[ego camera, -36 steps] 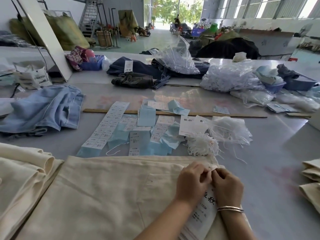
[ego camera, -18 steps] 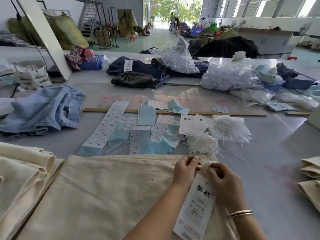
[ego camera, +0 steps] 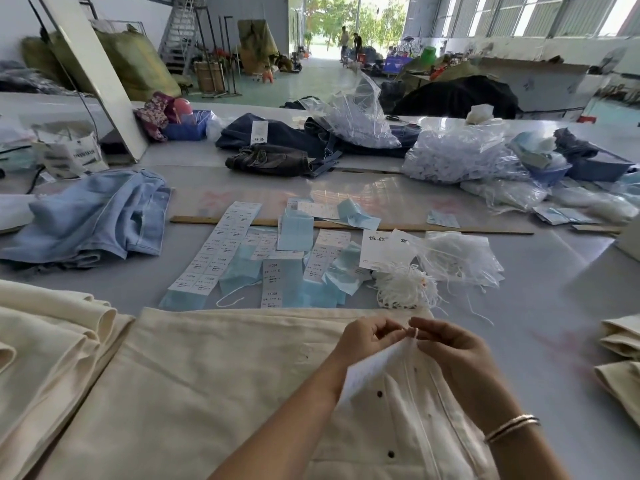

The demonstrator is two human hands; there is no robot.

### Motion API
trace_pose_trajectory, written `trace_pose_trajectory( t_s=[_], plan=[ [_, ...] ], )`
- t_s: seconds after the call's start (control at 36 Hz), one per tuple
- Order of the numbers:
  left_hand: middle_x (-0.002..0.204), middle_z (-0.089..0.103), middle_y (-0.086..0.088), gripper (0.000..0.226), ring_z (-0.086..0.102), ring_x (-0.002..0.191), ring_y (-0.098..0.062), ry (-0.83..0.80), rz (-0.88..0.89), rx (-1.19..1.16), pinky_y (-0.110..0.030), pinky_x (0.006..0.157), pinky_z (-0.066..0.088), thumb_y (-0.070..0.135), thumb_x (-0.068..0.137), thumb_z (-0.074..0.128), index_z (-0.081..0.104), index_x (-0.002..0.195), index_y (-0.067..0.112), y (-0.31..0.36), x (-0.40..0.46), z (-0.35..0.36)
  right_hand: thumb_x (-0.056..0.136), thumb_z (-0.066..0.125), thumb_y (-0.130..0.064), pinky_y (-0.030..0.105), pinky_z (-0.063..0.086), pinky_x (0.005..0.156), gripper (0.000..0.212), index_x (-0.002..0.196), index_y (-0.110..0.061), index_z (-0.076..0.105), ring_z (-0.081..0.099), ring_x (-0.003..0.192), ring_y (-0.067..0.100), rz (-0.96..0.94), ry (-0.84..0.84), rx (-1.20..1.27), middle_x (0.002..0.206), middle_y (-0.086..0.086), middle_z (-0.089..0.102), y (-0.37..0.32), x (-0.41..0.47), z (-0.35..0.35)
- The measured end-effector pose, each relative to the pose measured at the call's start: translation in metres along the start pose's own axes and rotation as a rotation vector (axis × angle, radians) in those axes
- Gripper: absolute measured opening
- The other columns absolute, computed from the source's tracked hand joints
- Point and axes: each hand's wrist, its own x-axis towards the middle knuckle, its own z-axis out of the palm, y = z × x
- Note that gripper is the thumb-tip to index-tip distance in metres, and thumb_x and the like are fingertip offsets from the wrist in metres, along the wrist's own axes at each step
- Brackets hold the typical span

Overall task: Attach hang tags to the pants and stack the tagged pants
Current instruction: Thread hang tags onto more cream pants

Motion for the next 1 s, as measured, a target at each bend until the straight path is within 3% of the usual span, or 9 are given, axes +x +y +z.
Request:
trace_pose_trajectory(
  t_s=[0.19, 0.31, 0.42, 0.53, 0.67, 0.75, 0.83, 1.0],
  plan=[
    [0.08, 0.068, 0.005, 0.011, 0.063, 0.077, -0.002, 0.062, 0.024, -0.085, -0.02, 0.079, 0.051, 0.015, 0.092, 0.064, 0.07, 0.094, 0.006, 0.002, -0.009, 0.007, 0.077, 0.069, 0.007, 0.015, 0.053, 0.069, 0.031, 0.069, -0.022, 0.077, 0.068, 0.074, 0.01, -0.174, 0.095, -0.227, 0.081, 0.004, 0.074, -0.003, 0.005, 0.01],
    [0.076, 0.066, 0.012, 0.009, 0.062, 0.075, 0.002, 0.065, 0.005, -0.138, -0.015, 0.076, 0.049, 0.017, 0.092, 0.063, 0.067, 0.086, 0.022, 0.0, -0.009, 0.004, 0.084, 0.063, 0.003, 0.023, 0.056, 0.075, 0.023, 0.082, -0.016, 0.076, 0.069, 0.081, 0.017, -0.141, 0.11, -0.19, 0.084, 0.007, 0.075, -0.006, 0.008, 0.007],
    [0.07, 0.067, 0.015, 0.006, 0.063, 0.073, 0.004, 0.051, -0.026, -0.188, -0.012, 0.075, 0.048, 0.019, 0.092, 0.064, 0.068, 0.087, 0.019, -0.001, -0.01, 0.003, 0.086, 0.053, 0.014, 0.018, 0.055, 0.076, 0.034, 0.087, -0.012, 0.075, 0.07, 0.083, 0.015, -0.143, 0.06, -0.097, 0.088, 0.009, 0.074, -0.012, 0.01, 0.008],
    [0.076, 0.067, 0.011, 0.006, 0.064, 0.077, 0.001, 0.054, -0.025, -0.222, -0.014, 0.078, 0.049, 0.022, 0.091, 0.065, 0.069, 0.09, 0.017, 0.002, -0.011, 0.003, 0.079, 0.061, 0.017, 0.02, 0.055, 0.079, 0.037, 0.086, -0.017, 0.074, 0.068, 0.083, 0.014, -0.233, 0.047, -0.252, 0.089, 0.006, 0.072, -0.009, 0.011, 0.013],
    [0.082, 0.068, 0.007, 0.012, 0.064, 0.083, -0.005, 0.054, -0.009, -0.214, -0.021, 0.082, 0.052, 0.023, 0.092, 0.063, 0.069, 0.094, 0.013, 0.004, -0.013, 0.004, 0.075, 0.071, 0.009, 0.02, 0.053, 0.076, 0.027, 0.084, -0.015, 0.075, 0.065, 0.085, 0.018, -0.353, 0.056, -0.542, 0.092, 0.004, 0.066, -0.006, 0.014, 0.015],
    [0.084, 0.068, 0.002, 0.015, 0.065, 0.085, -0.007, 0.073, -0.021, -0.218, -0.025, 0.084, 0.053, 0.02, 0.093, 0.062, 0.069, 0.098, 0.007, 0.003, -0.014, 0.004, 0.075, 0.074, 0.002, 0.017, 0.051, 0.068, 0.017, 0.085, -0.012, 0.077, 0.065, 0.077, 0.014, -0.419, 0.07, -0.772, 0.086, -0.002, 0.066, -0.006, 0.013, 0.014],
    [0.085, 0.07, 0.0, 0.015, 0.066, 0.085, -0.008, 0.093, -0.032, -0.24, -0.023, 0.083, 0.053, 0.019, 0.093, 0.063, 0.069, 0.099, 0.007, 0.0, -0.016, 0.003, 0.077, 0.075, -0.007, 0.023, 0.05, 0.062, 0.007, 0.083, -0.012, 0.077, 0.064, 0.068, 0.014, -0.46, 0.066, -0.891, 0.078, -0.004, 0.067, -0.006, 0.01, 0.014],
    [0.085, 0.07, 0.004, 0.009, 0.067, 0.083, -0.005, 0.069, -0.033, -0.251, -0.021, 0.079, 0.054, 0.019, 0.093, 0.062, 0.069, 0.094, 0.013, 0.002, -0.019, 0.001, 0.086, 0.067, -0.014, 0.023, 0.053, 0.059, 0.007, 0.081, -0.016, 0.072, 0.066, 0.062, 0.009, -0.308, 0.133, -0.62, 0.067, 0.001, 0.07, -0.002, 0.007, 0.017]
  ],
)
